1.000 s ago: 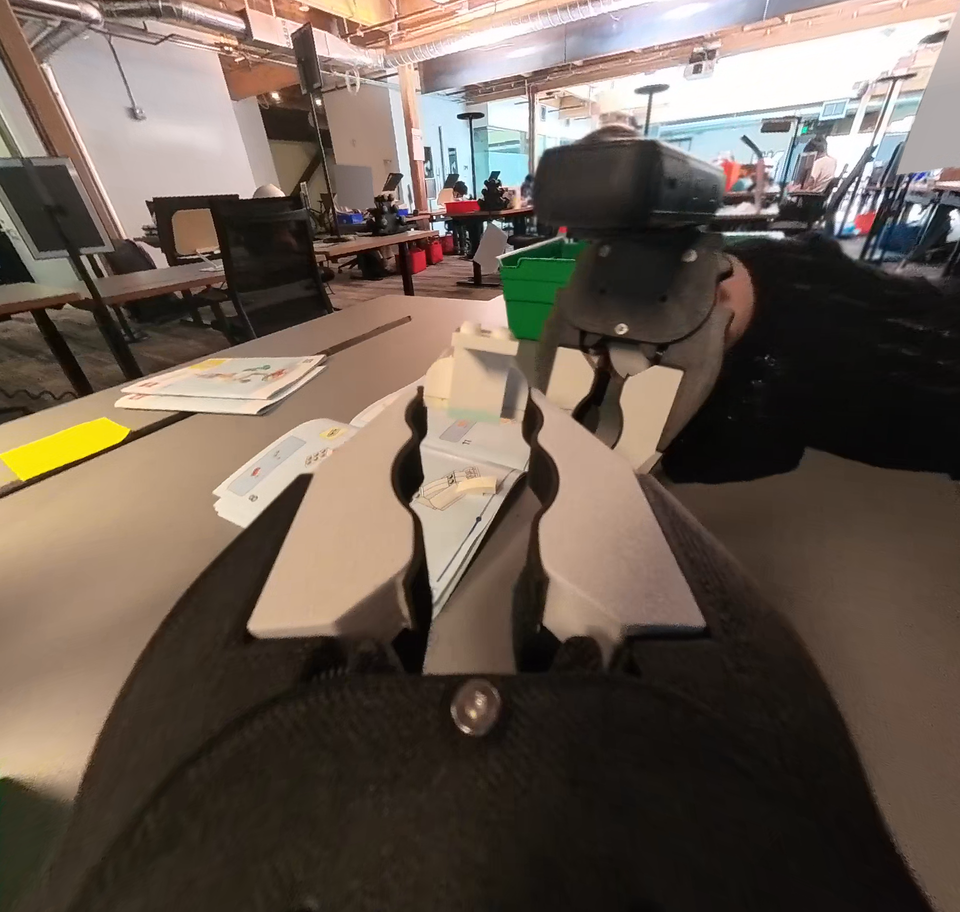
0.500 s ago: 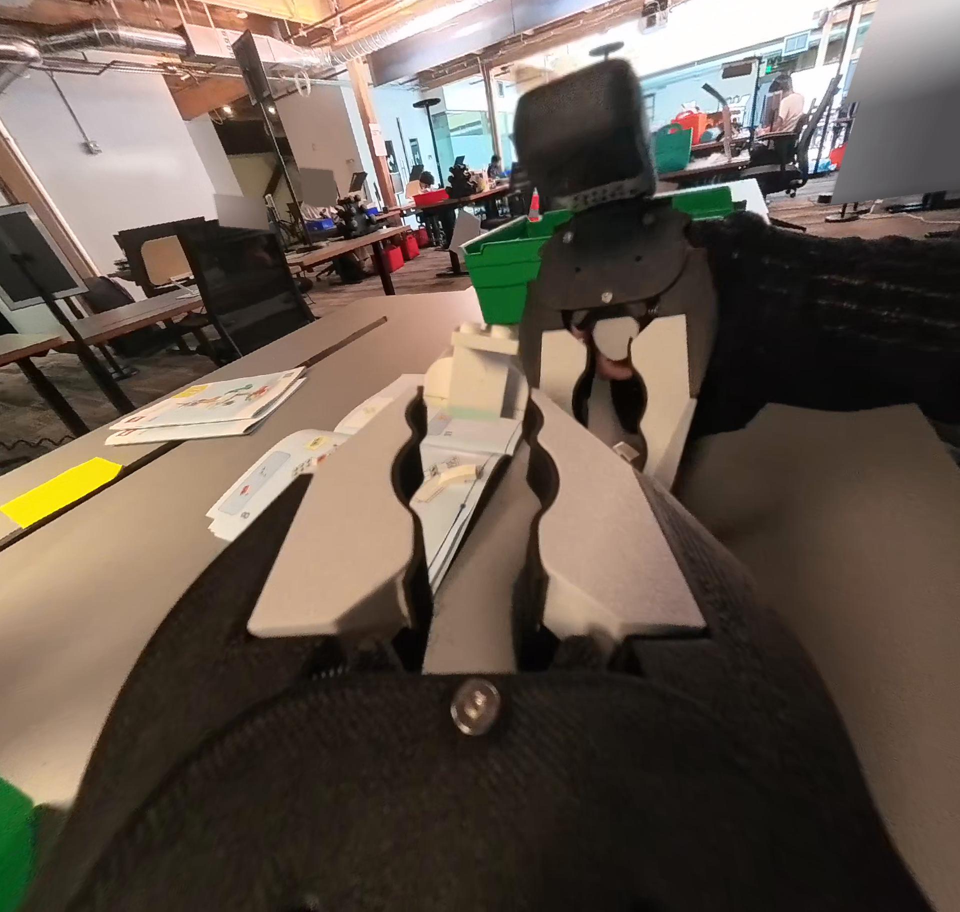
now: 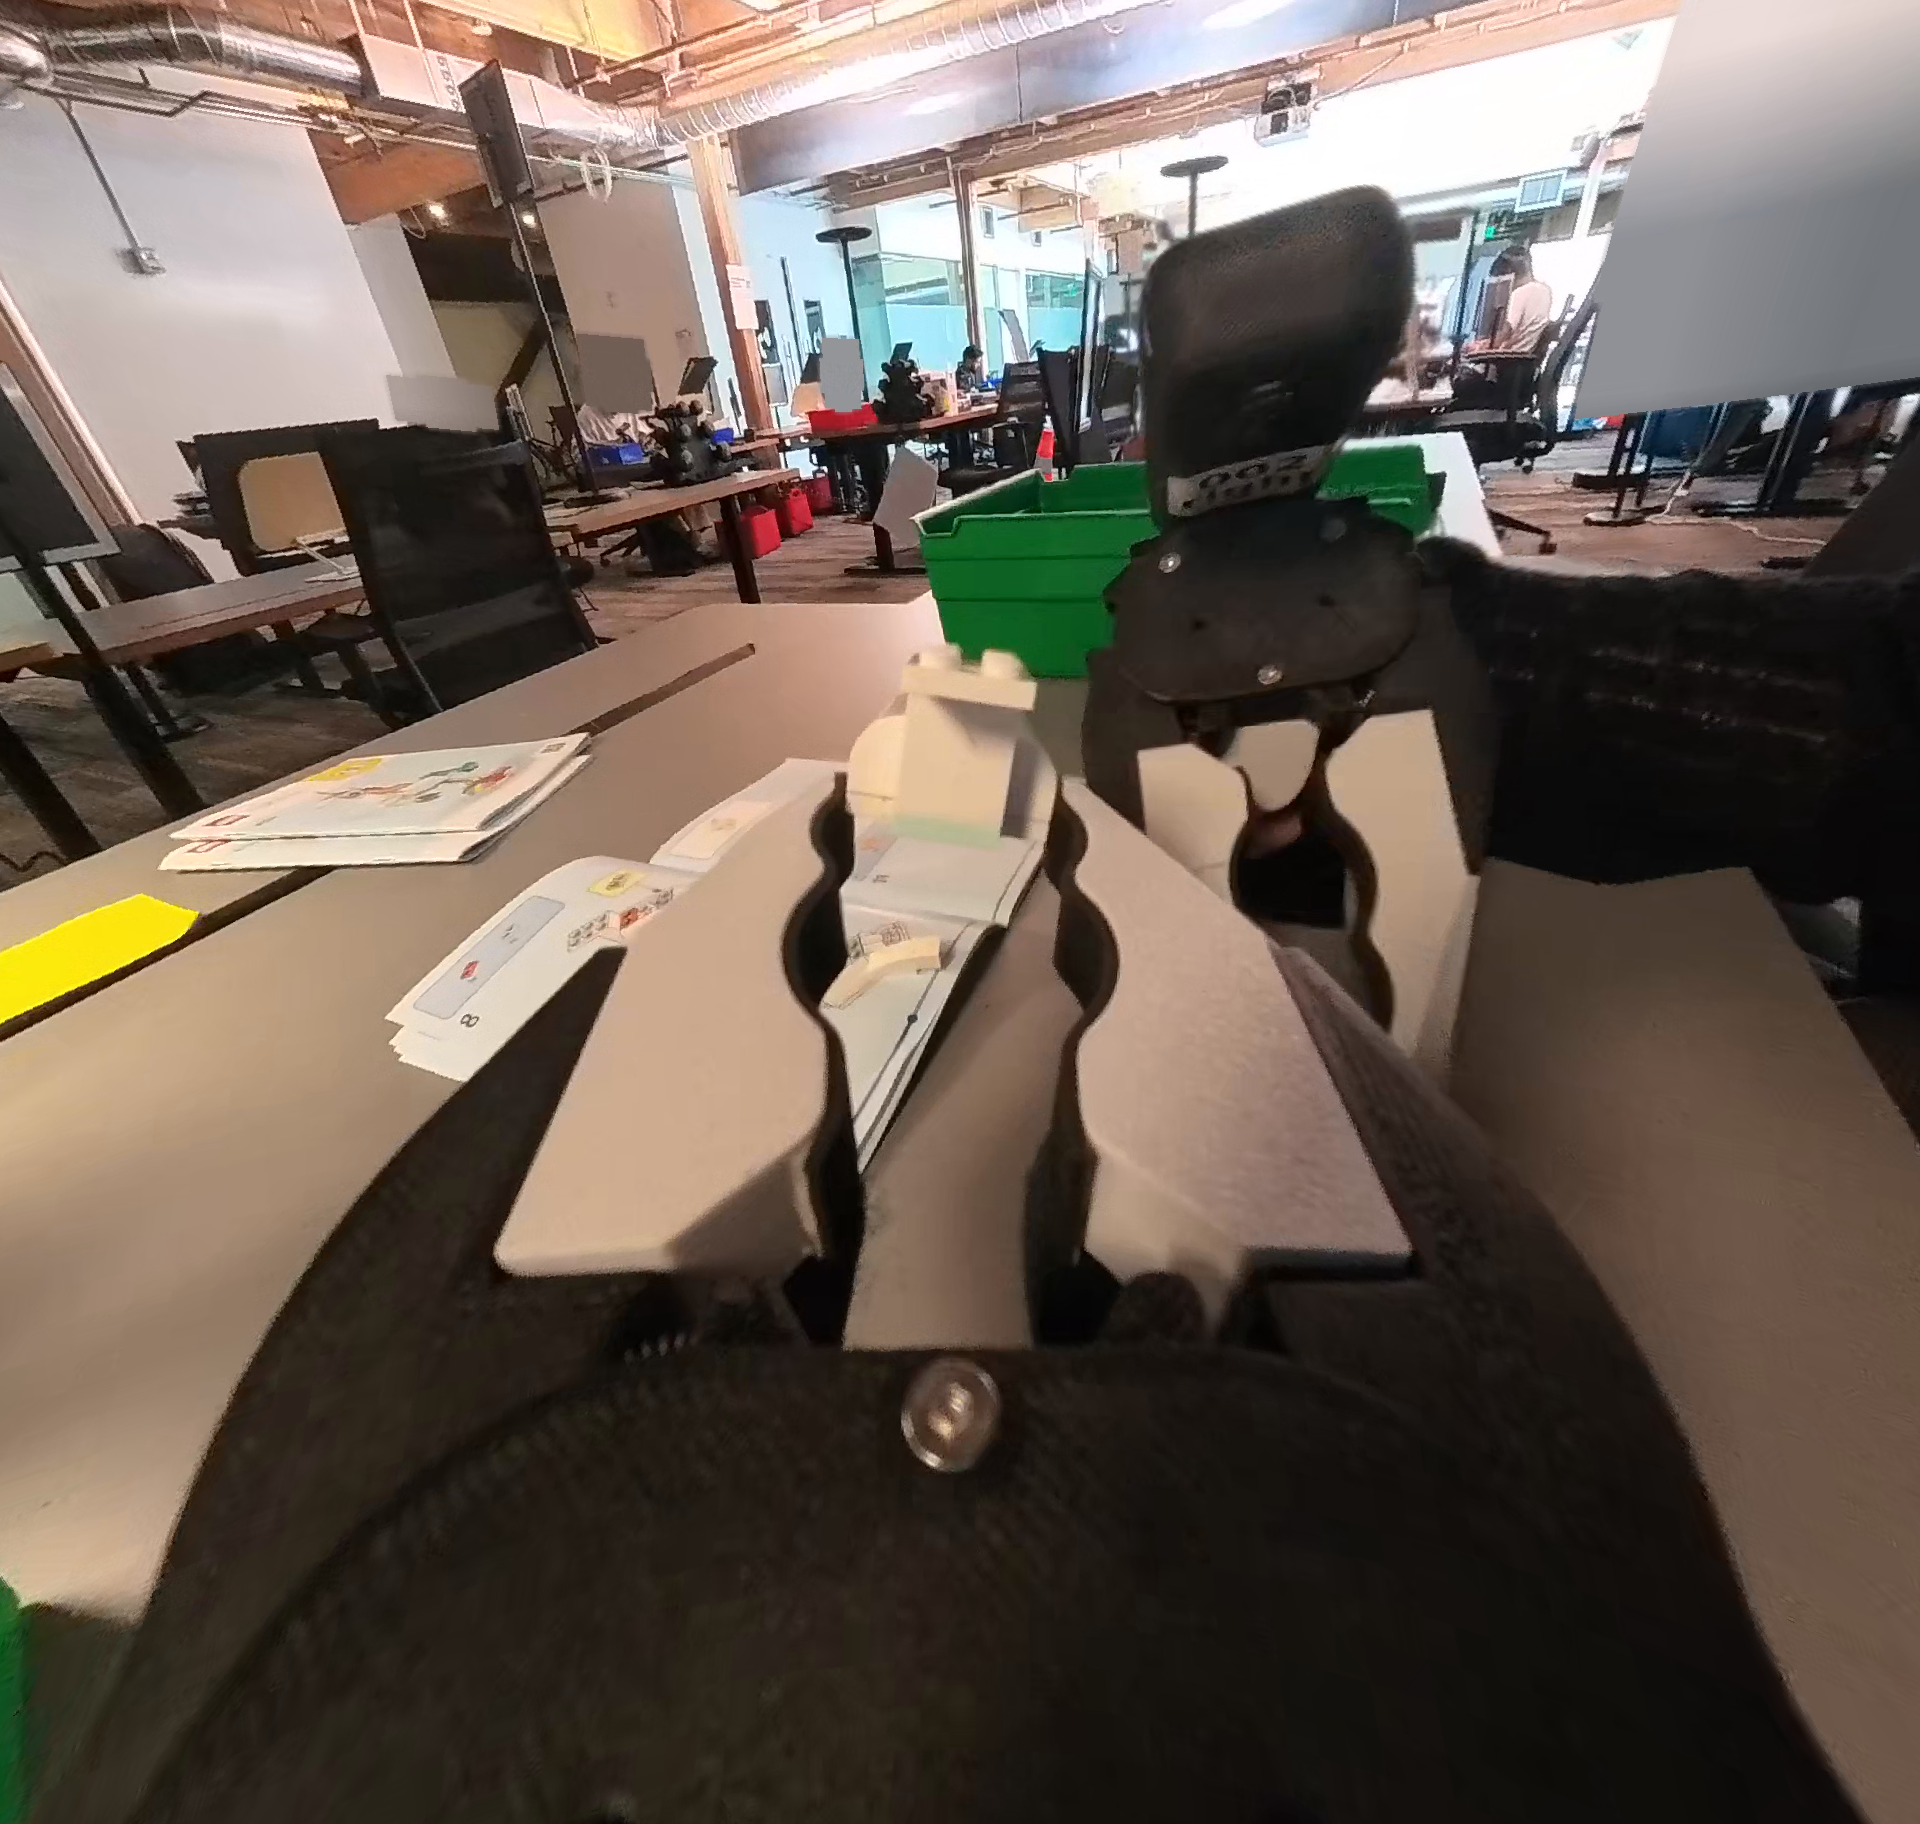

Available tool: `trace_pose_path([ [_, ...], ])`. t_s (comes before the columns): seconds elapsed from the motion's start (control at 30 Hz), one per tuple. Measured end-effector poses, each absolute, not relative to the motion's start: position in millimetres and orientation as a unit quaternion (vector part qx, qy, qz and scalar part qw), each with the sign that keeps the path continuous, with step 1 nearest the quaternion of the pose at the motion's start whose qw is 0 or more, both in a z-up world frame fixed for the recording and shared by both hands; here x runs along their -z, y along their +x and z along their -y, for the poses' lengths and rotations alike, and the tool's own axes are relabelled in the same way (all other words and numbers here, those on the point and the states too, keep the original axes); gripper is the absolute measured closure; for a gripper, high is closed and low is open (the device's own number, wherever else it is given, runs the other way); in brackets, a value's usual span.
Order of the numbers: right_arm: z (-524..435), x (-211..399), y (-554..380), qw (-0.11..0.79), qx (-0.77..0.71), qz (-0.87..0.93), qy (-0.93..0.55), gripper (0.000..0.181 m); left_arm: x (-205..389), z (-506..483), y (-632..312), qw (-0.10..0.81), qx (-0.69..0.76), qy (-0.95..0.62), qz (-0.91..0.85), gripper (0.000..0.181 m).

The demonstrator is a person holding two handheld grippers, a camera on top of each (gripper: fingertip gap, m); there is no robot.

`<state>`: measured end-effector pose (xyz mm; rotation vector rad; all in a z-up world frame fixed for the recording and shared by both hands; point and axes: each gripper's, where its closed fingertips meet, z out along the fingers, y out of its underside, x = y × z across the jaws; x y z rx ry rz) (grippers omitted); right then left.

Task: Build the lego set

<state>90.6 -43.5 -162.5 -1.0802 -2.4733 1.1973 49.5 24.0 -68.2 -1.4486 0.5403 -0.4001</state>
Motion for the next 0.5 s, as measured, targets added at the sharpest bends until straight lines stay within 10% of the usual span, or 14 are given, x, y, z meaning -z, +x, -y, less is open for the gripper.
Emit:
trace_pose_path([
  [0.5,35,173,77,0.126,-0.4,0.838,-0.35,0.175,63,-23,48,0.695,0.233,-0.644,-0.218,0.146],
])
